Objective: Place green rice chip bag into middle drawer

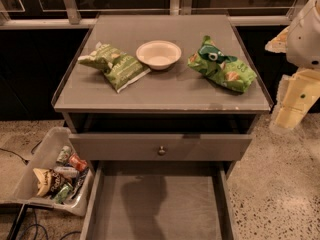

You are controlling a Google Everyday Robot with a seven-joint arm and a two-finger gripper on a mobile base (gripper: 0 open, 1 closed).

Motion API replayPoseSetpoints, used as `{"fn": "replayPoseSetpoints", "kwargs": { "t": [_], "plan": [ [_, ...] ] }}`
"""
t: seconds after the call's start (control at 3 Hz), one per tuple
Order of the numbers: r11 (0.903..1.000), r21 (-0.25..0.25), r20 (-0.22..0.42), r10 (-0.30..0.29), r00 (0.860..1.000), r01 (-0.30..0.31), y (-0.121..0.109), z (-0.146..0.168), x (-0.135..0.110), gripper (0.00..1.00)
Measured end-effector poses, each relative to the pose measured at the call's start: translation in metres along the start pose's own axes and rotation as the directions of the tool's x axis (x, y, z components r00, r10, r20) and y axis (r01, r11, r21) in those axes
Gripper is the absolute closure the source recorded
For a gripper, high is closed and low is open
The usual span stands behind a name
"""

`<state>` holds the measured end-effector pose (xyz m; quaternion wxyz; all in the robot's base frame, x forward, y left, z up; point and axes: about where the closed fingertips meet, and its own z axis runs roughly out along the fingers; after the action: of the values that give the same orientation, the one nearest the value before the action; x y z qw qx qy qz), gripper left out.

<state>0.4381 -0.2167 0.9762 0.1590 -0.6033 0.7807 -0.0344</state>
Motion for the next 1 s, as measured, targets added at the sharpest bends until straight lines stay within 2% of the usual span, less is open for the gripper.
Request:
{"fn": "replayPoseSetpoints", "kwargs": {
  "t": [0.33,0.67,1.0],
  "plan": [
    [1.0000,0.000,0.000,0.000,1.000,0.000,0.000,0.000,0.000,0.00],
    [0.9999,0.012,0.058,-0.003,0.998,0.003,-0.007,-0.002,-0.012,0.00],
    [0.9984,0.032,0.196,0.039,0.980,-0.046,-0.020,0.003,-0.016,0.00]
  ]
}}
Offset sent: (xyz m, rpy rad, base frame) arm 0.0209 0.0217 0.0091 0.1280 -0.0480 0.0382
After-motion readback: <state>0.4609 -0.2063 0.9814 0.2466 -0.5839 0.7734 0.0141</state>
